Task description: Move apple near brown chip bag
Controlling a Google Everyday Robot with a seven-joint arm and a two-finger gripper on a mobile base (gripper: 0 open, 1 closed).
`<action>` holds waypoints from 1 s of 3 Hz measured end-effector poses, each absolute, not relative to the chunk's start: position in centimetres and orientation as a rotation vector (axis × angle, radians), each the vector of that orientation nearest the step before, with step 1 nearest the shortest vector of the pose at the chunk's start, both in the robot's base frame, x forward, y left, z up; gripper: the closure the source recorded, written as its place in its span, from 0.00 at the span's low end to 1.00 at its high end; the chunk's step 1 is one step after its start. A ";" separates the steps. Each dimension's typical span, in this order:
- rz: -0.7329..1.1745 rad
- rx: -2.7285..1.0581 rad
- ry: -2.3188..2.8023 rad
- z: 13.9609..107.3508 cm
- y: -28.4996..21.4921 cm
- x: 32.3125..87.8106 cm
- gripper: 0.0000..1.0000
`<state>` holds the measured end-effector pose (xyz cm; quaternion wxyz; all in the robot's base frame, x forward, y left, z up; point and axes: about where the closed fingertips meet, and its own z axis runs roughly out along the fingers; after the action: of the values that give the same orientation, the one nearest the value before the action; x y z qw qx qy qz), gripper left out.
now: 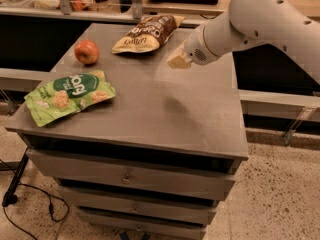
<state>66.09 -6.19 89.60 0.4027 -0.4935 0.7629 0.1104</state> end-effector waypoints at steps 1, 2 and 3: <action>0.281 -1.250 1.927 89.5 -6.0 66.1 0.61; 0.284 -1.254 1.927 89.4 -5.8 66.1 0.38; 0.286 -1.257 1.926 89.3 -5.6 66.0 0.15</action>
Offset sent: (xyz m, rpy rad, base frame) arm -0.0002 0.0015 -0.0009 -0.0003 0.0015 0.0026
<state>66.04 -5.64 89.32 0.4002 -0.4970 0.7616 0.1131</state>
